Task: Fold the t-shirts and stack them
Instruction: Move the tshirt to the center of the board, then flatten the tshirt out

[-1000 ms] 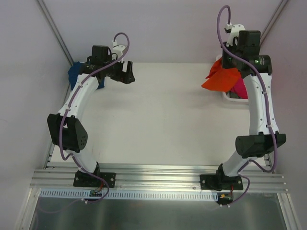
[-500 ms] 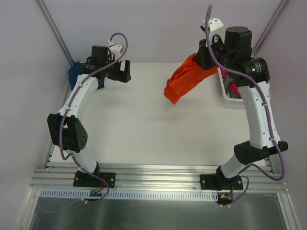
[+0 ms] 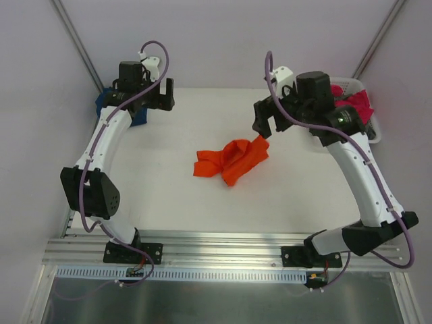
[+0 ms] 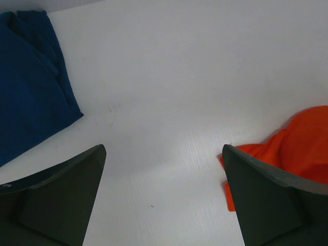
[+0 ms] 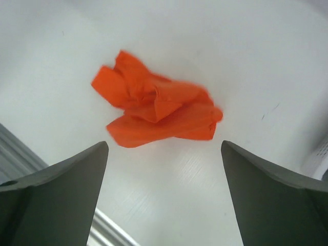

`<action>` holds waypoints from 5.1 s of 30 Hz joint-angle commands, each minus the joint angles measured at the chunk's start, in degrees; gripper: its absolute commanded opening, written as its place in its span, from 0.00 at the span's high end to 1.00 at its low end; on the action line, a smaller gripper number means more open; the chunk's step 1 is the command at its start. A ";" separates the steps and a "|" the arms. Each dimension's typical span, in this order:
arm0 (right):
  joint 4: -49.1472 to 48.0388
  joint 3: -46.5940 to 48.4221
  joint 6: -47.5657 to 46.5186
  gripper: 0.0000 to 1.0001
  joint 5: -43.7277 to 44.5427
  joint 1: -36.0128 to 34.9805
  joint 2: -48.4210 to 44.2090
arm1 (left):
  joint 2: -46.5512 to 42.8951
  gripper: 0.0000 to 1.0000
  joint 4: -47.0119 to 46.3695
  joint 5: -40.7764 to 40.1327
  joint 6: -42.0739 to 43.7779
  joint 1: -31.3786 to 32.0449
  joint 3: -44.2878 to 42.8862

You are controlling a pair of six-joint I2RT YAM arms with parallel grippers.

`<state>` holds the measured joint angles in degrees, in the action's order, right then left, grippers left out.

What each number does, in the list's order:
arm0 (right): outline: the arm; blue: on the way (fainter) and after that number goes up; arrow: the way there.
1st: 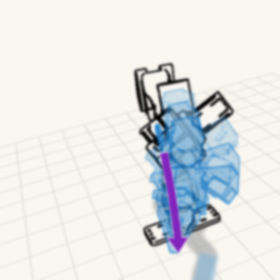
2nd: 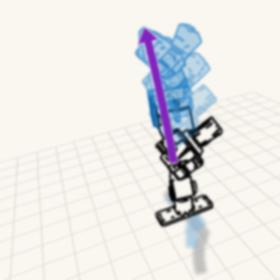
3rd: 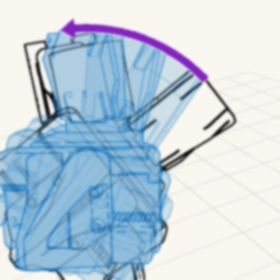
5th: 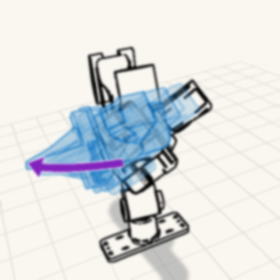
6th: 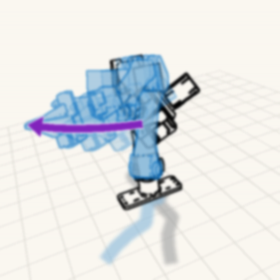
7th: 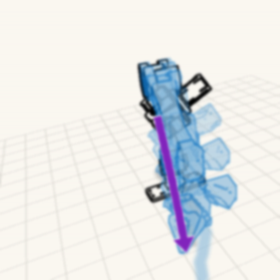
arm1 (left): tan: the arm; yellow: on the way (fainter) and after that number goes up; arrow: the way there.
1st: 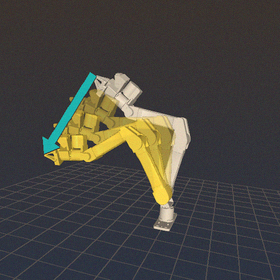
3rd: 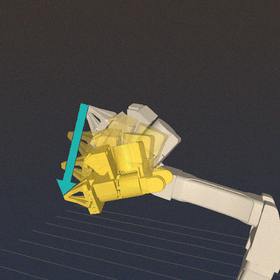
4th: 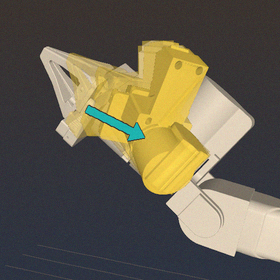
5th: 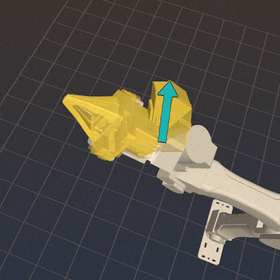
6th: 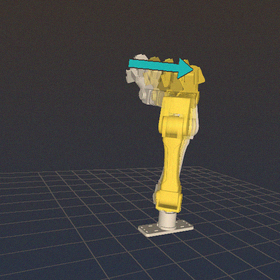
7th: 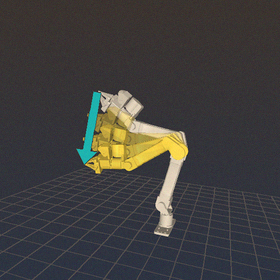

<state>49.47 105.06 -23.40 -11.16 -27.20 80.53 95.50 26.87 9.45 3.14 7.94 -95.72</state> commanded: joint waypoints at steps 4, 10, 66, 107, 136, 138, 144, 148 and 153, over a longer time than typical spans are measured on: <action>0.79 -6.80 1.16 0.03 2.45 0.48 0.75 | -4.62 0.01 -2.09 3.71 -2.78 -0.30 1.32; 2.64 1.37 1.08 0.09 1.40 0.92 7.78 | -5.15 0.01 -2.09 6.11 -3.05 -0.30 3.00; 5.99 8.94 -1.65 0.19 1.31 -7.34 49.10 | -10.86 0.01 -1.21 5.22 -7.97 -5.22 3.87; 1.42 16.86 -9.11 0.99 12.72 -11.38 16.50 | -1.81 0.01 -3.67 19.90 -12.89 -7.42 -0.60; 3.08 4.45 -5.34 0.04 13.19 3.57 27.83 | -5.94 0.01 -3.67 17.79 -9.46 -5.22 0.72; 3.43 4.98 -5.52 0.13 11.78 1.98 29.23 | -5.85 0.01 -3.76 17.88 -9.90 -5.22 0.54; 5.37 10.24 -6.22 0.37 8.79 -3.03 37.14 | -7.08 0.01 -3.67 17.18 -9.55 -5.13 1.85; 5.28 13.93 -5.52 0.37 8.70 -4.09 42.33 | -8.75 0.01 -3.58 16.48 -8.94 -5.22 3.61; 4.32 17.20 -6.48 0.33 10.71 -4.18 48.30 | -9.72 0.01 -3.23 15.95 -8.50 -5.22 4.32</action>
<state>52.97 118.50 -29.23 -1.50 -31.57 126.82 89.17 24.62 26.26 -6.42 2.79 -91.61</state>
